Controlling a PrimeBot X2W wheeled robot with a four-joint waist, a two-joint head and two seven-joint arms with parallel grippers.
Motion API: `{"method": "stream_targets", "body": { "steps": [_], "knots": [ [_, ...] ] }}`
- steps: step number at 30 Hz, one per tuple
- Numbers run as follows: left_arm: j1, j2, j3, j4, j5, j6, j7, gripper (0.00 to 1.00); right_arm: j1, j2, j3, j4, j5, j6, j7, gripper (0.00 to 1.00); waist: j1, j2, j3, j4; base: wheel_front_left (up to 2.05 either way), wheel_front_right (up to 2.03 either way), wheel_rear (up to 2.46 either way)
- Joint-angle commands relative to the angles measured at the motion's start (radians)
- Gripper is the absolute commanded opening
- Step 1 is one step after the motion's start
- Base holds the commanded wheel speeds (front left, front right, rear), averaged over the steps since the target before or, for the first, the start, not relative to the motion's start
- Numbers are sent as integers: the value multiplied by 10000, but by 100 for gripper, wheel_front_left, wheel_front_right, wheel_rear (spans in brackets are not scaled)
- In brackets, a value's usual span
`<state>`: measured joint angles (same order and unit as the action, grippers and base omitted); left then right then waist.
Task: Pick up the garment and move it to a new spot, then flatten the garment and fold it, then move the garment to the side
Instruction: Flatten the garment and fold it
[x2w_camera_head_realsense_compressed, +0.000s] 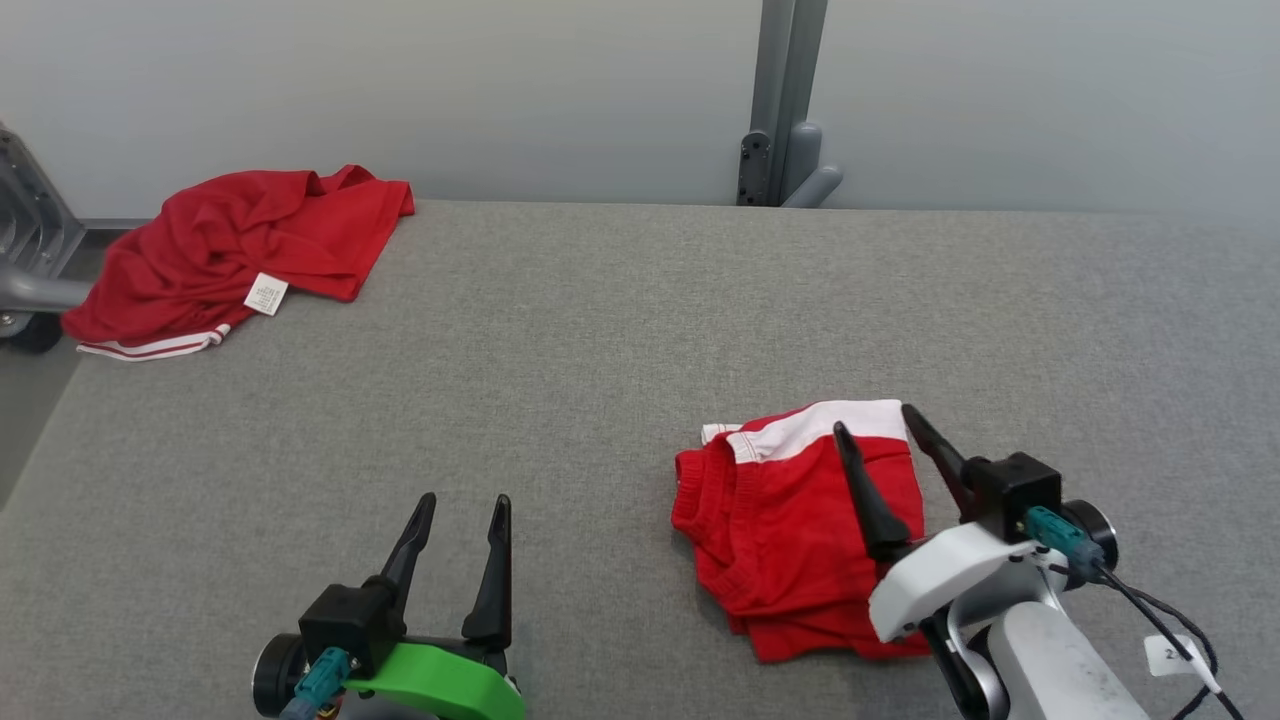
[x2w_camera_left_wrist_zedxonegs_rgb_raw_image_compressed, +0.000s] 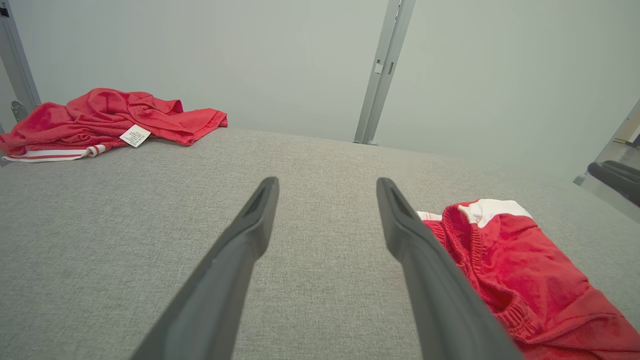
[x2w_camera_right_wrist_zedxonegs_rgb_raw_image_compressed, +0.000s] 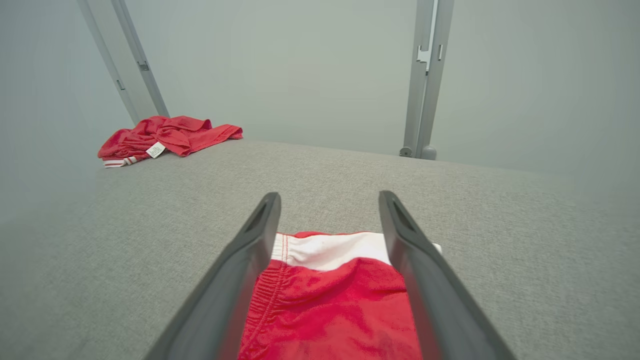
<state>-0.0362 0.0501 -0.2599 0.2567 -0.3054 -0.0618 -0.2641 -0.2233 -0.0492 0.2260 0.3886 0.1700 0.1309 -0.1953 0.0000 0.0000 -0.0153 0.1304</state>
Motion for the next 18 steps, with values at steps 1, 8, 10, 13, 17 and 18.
{"method": "stream_targets", "body": {
  "steps": [1,8,10,13,17,18],
  "knots": [
    [-131,9,-21,-59,68,87,-2,100,249,-27,-455,-275,-147,-3,-251,100,0,0,-114,-214,0,0,0],
    [105,15,198,-115,231,196,-2,100,1034,-23,-1854,-1457,-325,-3,-587,100,0,0,-184,-572,0,0,0],
    [150,19,249,-126,252,230,-2,100,1184,-22,-2020,-1636,-305,-3,-611,100,0,0,-187,-609,0,0,0],
    [287,66,429,-170,351,337,-2,100,1625,-14,-2237,-2159,-211,-3,-625,100,0,0,-196,-704,0,0,0],
    [473,64,636,-229,360,419,-2,100,2191,-19,-2288,-2607,33,-3,-571,100,0,0,-210,-780,0,0,0],
    [506,64,677,-233,374,425,-2,100,2294,-19,-2299,-2691,125,-3,-564,100,0,0,-212,-789,0,0,0]
  ]
}}
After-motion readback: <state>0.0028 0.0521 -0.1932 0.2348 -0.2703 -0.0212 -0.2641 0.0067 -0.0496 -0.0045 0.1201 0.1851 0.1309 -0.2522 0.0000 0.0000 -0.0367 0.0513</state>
